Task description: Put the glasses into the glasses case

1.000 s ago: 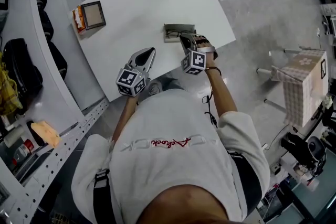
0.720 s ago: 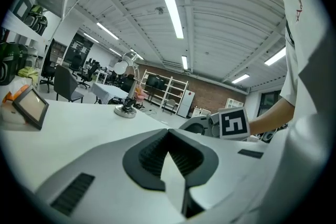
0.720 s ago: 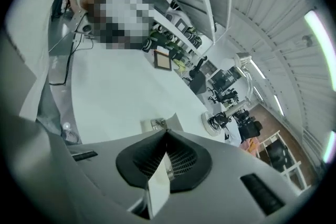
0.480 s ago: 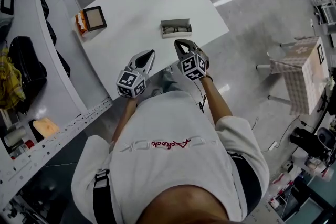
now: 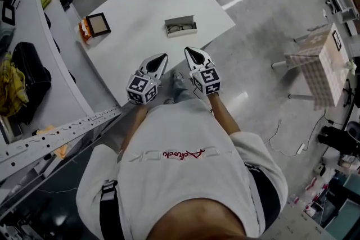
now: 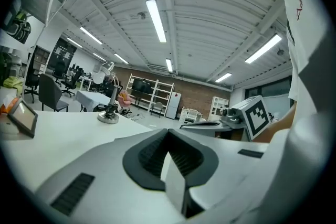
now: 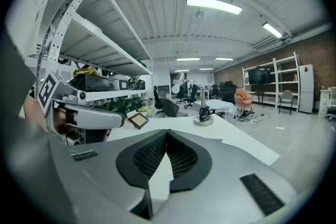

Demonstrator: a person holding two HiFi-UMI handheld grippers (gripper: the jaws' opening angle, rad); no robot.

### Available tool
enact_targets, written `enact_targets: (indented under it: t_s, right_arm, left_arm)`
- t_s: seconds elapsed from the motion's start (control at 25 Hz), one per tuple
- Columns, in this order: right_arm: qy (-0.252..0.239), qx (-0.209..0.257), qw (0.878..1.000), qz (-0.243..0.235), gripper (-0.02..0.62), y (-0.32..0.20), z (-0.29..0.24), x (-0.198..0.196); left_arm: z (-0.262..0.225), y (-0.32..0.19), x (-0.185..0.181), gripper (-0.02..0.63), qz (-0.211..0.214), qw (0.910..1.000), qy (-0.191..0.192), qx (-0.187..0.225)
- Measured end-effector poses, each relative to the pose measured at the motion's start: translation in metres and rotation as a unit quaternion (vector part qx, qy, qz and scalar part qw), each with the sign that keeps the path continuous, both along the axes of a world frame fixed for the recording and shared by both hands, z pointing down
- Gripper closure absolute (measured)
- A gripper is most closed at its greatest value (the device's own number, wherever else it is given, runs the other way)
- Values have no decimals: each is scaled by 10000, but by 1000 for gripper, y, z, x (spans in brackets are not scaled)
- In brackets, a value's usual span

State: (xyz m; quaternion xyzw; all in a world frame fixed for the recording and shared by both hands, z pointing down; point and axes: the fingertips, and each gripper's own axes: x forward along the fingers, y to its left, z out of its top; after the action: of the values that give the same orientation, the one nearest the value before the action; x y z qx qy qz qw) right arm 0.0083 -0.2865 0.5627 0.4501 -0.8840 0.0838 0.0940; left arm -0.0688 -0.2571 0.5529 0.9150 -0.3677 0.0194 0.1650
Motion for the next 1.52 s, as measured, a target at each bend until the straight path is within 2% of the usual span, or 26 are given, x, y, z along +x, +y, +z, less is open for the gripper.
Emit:
enact_targets:
  t_s: [0.28, 0.72, 1.12, 1.52]
  right_arm:
    - [43, 98, 9999, 133, 574, 46, -12, 9]
    - [23, 201, 9998, -3, 574, 113, -21, 19]
    - [-85, 216, 9997, -27, 575, 191, -24, 52]
    - [-109, 256, 9996, -5, 575, 275, -23, 71]
  left_arm:
    - [-1, 38, 8, 598, 141, 9999, -18, -24]
    - [-5, 91, 27, 598, 52, 10000, -3, 16]
    - [-1, 173, 67, 598, 80, 9999, -90, -39]
    - [0, 255, 84, 598, 62, 9999, -140, 3]
